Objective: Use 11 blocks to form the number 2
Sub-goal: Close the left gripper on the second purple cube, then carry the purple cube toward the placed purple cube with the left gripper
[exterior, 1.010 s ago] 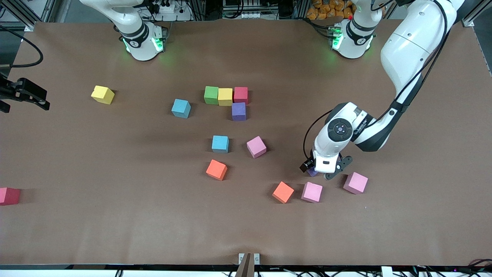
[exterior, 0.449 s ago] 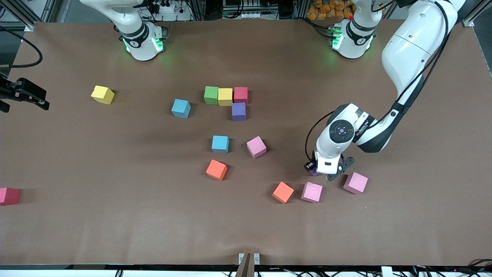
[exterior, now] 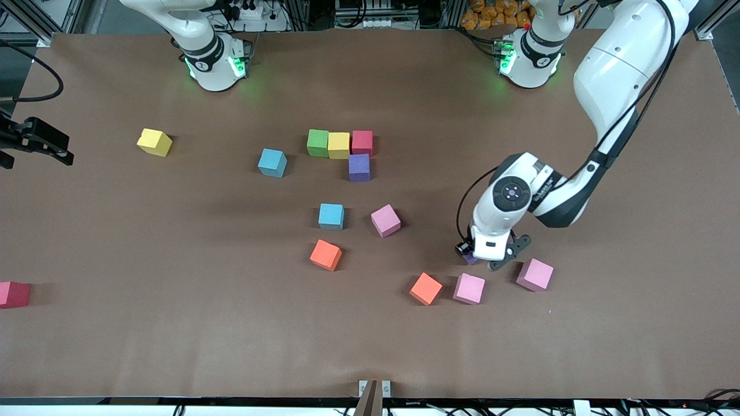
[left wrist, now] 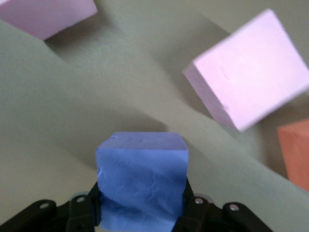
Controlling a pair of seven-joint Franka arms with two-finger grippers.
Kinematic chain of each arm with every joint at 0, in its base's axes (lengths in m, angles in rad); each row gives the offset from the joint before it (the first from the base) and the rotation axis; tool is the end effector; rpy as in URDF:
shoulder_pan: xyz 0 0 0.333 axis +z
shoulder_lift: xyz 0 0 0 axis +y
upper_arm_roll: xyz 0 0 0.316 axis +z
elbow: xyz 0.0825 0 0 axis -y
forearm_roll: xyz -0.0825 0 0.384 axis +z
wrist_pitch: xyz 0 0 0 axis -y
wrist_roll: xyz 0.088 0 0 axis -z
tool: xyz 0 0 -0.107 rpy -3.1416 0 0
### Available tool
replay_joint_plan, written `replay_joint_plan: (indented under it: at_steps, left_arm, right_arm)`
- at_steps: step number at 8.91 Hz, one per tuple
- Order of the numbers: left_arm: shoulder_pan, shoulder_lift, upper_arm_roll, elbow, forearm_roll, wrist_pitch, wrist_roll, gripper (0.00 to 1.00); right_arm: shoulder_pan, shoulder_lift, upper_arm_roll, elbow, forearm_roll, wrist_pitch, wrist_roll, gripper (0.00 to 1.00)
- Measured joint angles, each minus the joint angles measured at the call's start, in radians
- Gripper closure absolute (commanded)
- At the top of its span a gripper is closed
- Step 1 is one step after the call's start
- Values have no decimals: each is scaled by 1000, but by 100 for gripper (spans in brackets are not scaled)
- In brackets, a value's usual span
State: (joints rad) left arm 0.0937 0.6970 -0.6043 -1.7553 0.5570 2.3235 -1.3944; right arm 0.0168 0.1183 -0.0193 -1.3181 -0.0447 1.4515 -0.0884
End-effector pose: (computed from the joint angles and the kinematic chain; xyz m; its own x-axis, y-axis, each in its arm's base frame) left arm 0.6003 -0.2824 0.2284 0.8150 0.5779 0.0425 0.5774 -0.8161 0.0242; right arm 0.5783 -0.0058 0.6647 0.9967 0.0806 0.0111 0.0800 -0.9957 0.0477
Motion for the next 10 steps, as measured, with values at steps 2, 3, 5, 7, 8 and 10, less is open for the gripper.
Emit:
replay_joint_plan:
  at_steps: [2,3,5,7,8,10]
  left_arm:
    - [-11,-30,-89,6,0,-51,-25,100]
    - [-28,-42,-133,8,0,-64,-28,100]
    - [-136,-47,-158,35,0,-68,-21,100]
    - [-237,-45,-156,64,0,-72,36,100]
    - [-276,-36,-153,77,0,-74,72,100]
    - [-350,18,-119,149,0,-94,108,100]
  right_arm:
    - [0,1,0,0,1,-8,0,0]
    - [0,1,0,0,1,-9,0,0]
    - [-1,1,0,0,1,-9,0,0]
    - [-1,2,0,0,2,-9,0,0]
    - [-1,2,-1,0,2,-10,0,0]
    - [-1,2,-1,0,2,-10,0,0]
